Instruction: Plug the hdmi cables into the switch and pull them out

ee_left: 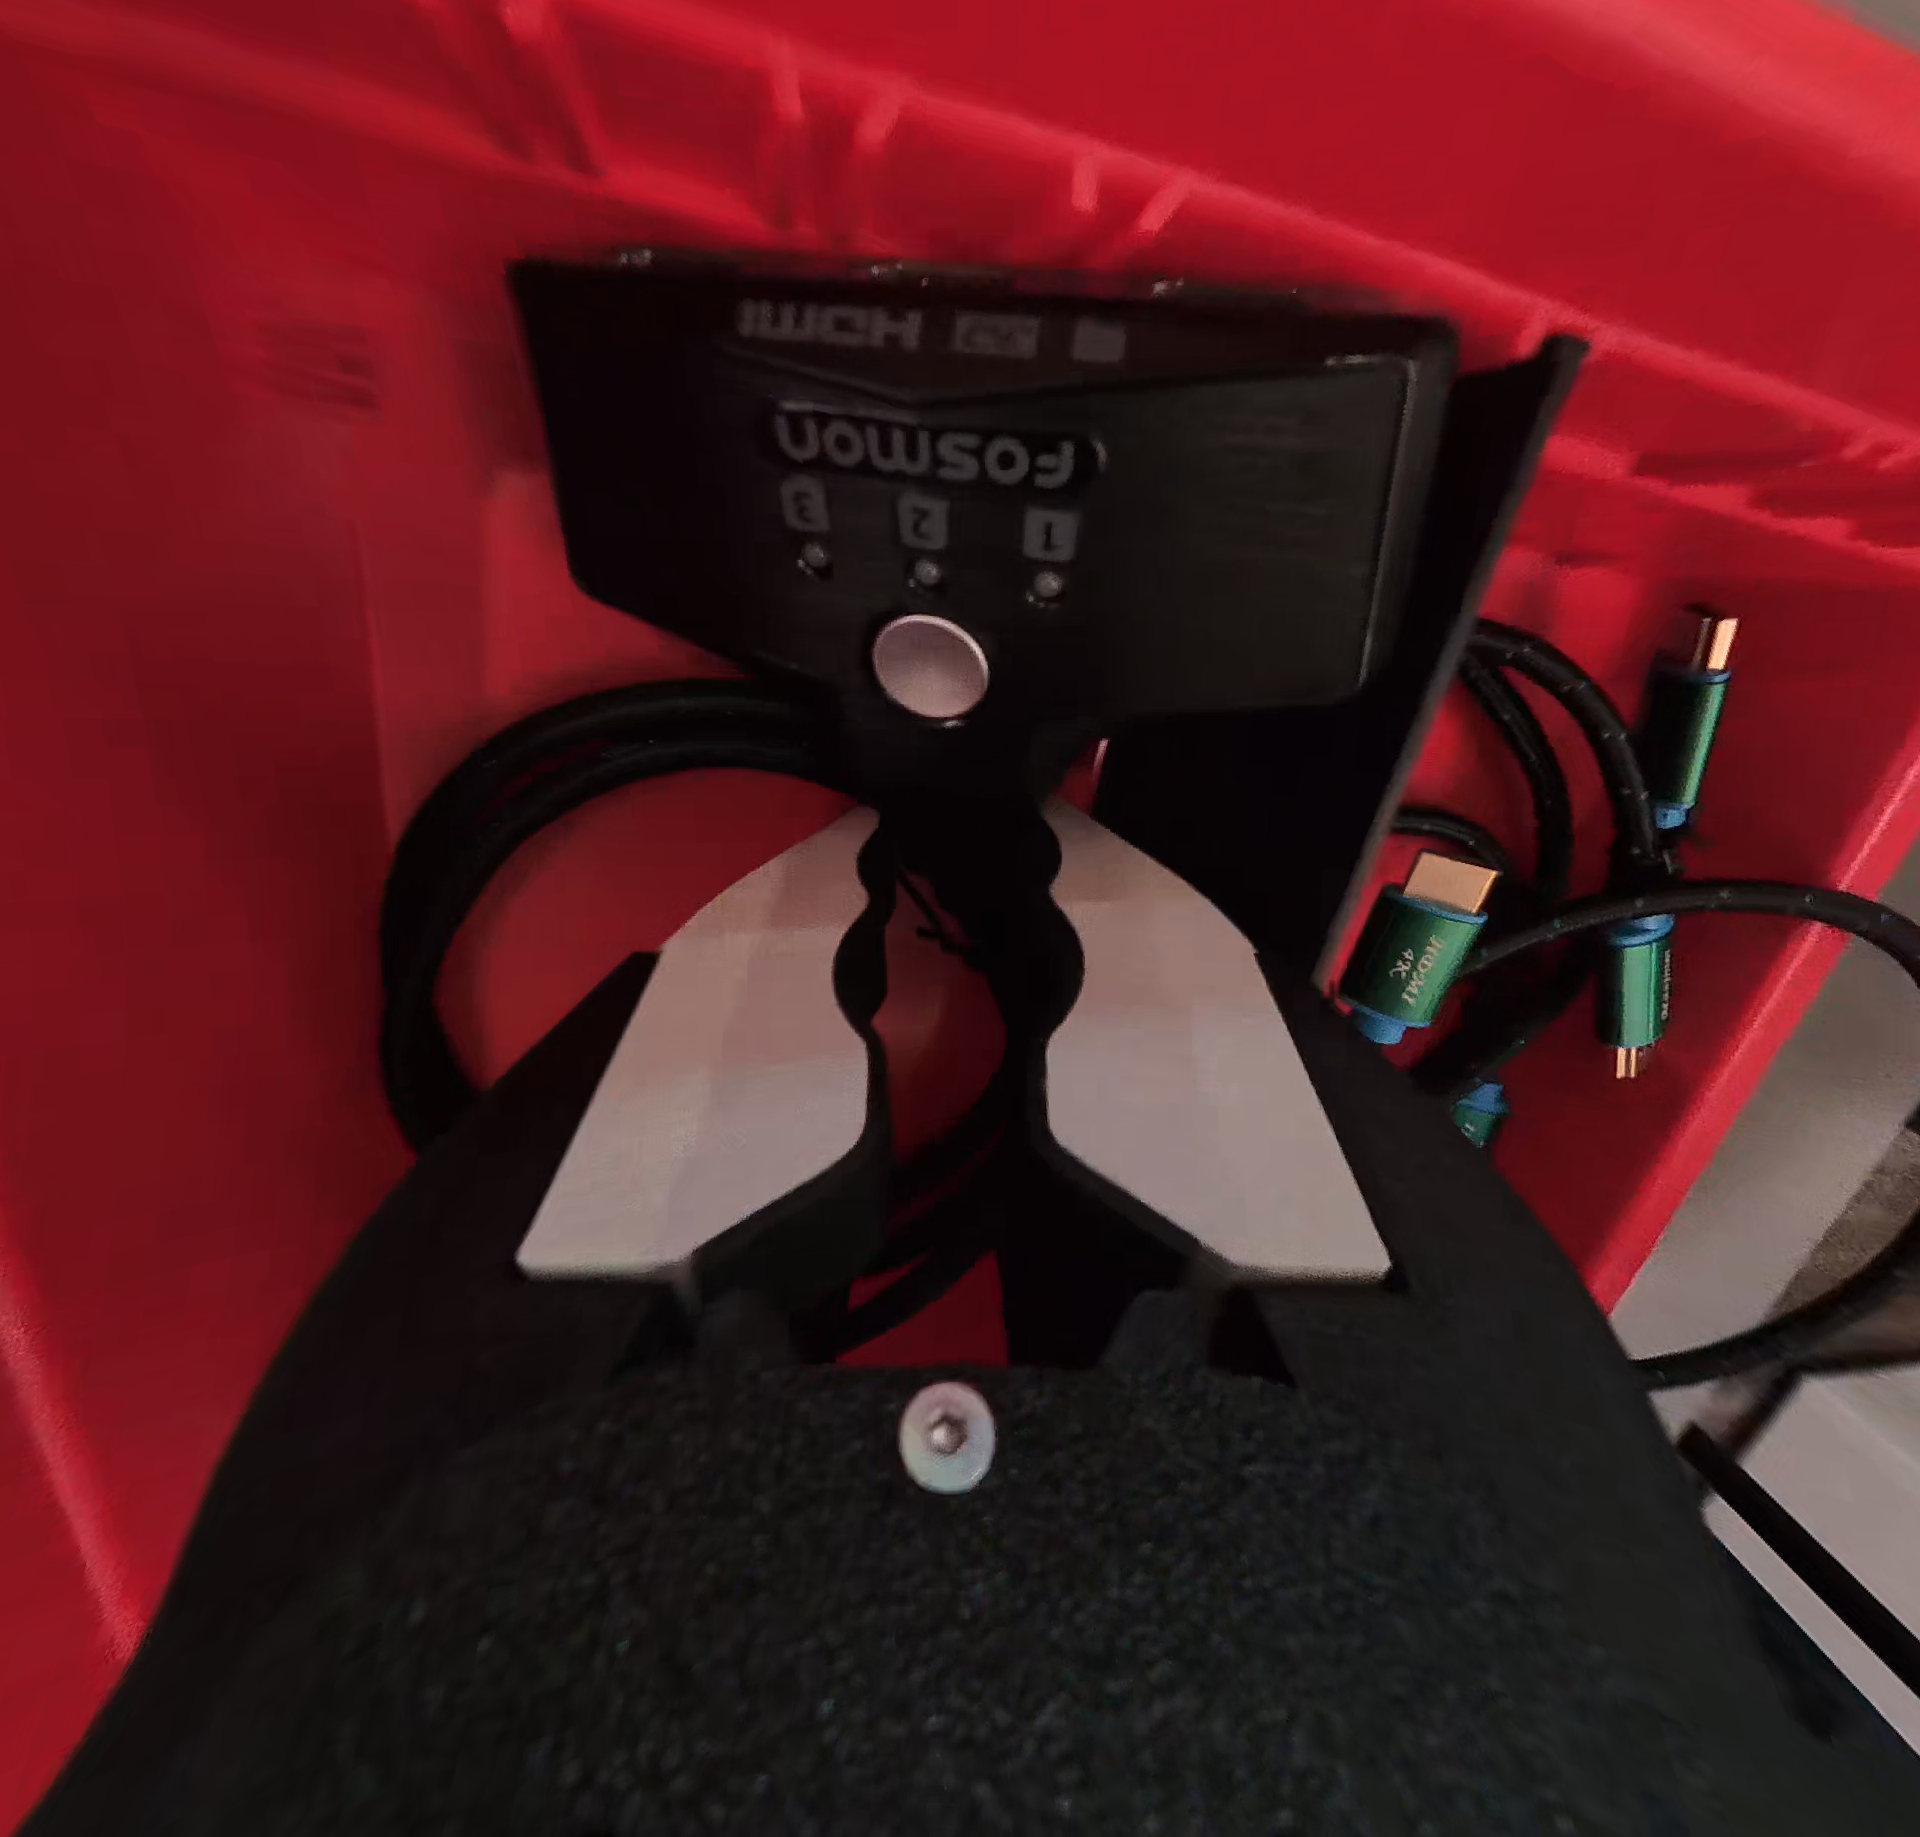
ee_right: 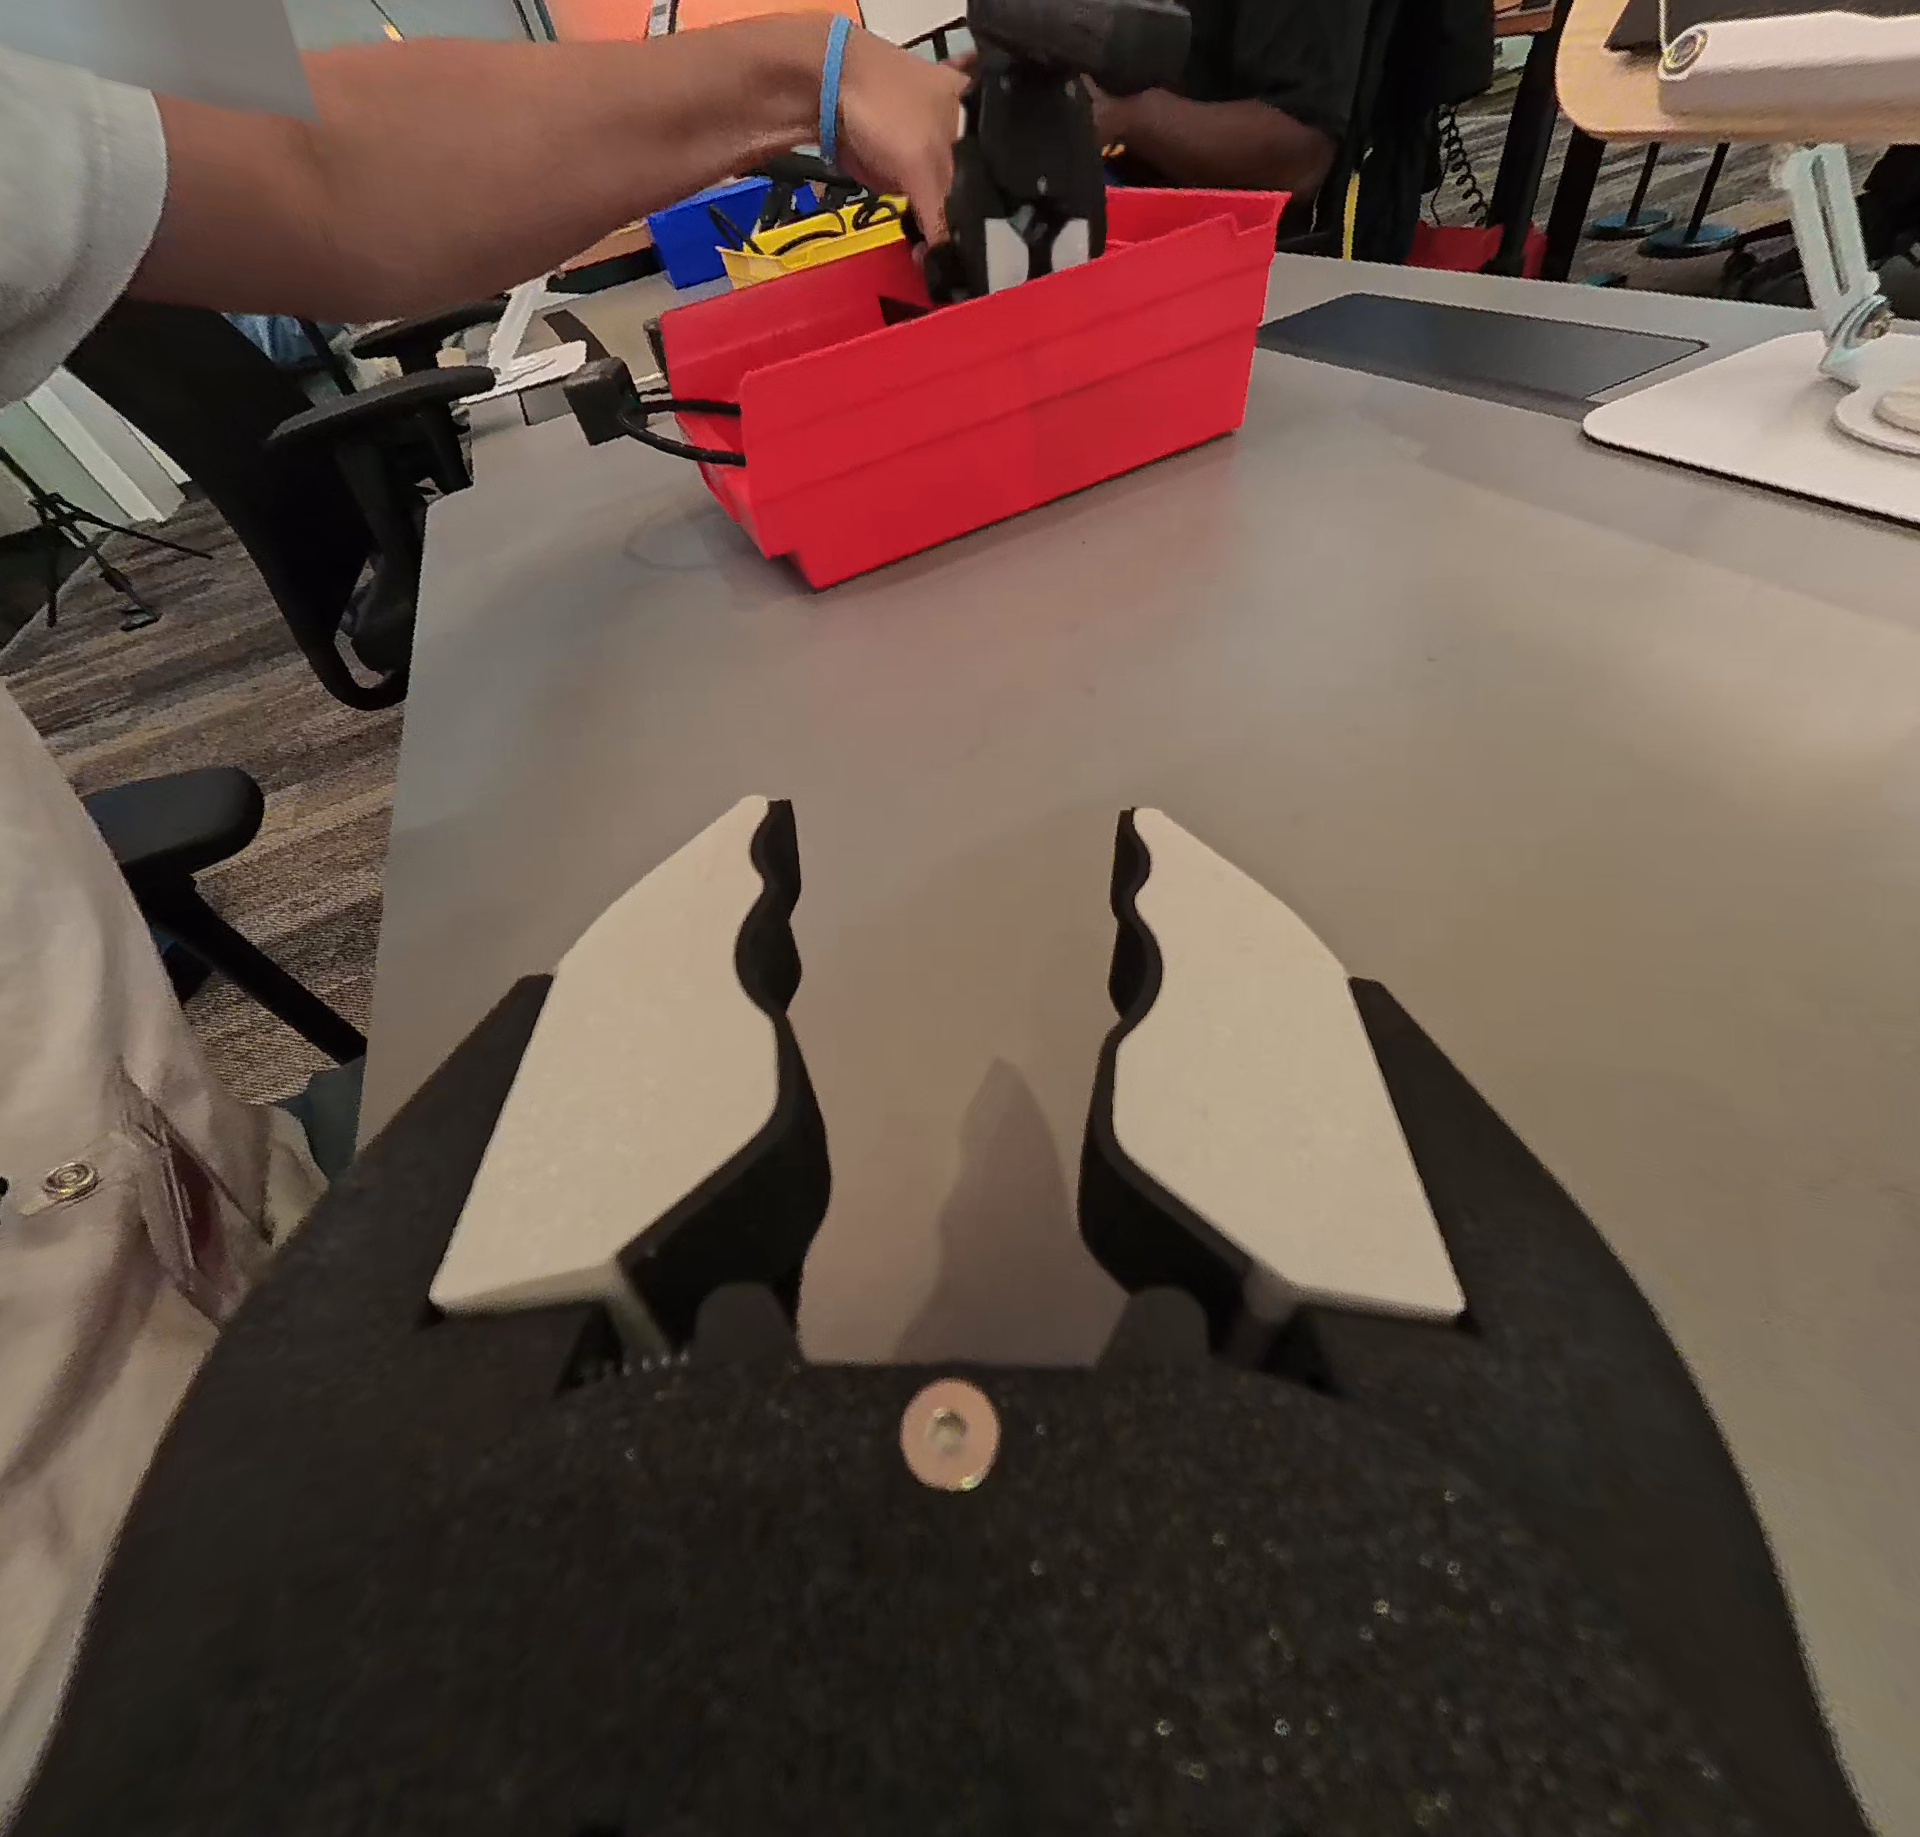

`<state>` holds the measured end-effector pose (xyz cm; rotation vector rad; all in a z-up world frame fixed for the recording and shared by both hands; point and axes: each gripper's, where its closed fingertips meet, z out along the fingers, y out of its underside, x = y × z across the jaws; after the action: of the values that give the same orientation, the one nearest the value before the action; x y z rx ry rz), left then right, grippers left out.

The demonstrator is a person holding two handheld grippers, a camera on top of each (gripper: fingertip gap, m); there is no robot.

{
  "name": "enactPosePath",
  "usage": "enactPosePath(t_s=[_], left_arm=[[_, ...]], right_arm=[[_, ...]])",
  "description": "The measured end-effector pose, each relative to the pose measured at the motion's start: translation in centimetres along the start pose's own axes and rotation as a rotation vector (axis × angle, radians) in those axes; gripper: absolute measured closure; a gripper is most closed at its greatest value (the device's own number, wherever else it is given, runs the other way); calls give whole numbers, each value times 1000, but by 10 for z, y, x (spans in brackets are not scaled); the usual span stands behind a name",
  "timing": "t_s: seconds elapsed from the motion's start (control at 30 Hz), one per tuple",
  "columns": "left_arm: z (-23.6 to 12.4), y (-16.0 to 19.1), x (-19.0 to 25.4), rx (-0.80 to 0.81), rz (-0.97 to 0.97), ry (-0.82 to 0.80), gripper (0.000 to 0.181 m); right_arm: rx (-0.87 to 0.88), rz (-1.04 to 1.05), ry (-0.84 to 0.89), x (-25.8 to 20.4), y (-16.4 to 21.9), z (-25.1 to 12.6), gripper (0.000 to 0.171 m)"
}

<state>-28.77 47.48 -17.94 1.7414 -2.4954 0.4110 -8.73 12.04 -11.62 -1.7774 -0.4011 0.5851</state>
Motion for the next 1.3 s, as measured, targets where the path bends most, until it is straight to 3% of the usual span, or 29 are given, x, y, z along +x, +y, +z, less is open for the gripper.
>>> enactPosePath(t_s=[0.3,0.57,0.7,0.8,0.93,1.1,1.3], left_arm=[[-103,-36,37,260,107,-171,158],[-183,-129,141,376,417,-265,158],[-205,-184,207,425,610,-204,158],[-199,-217,251,426,737,-89,159],[-153,-255,290,438,845,139,159],[-93,-289,308,484,879,392,159],[-61,-303,316,507,883,646,158]], right_arm=[[24,-32,-25,5,-21,-11,116],[36,-251,-92,13,-91,3,112],[87,-386,-126,-1,-132,8,105],[169,-458,-140,-13,-165,4,98],[256,-454,-224,-31,-190,-6,98],[277,-464,-374,-55,-179,-15,112],[190,-410,-425,-50,-159,-17,133]])
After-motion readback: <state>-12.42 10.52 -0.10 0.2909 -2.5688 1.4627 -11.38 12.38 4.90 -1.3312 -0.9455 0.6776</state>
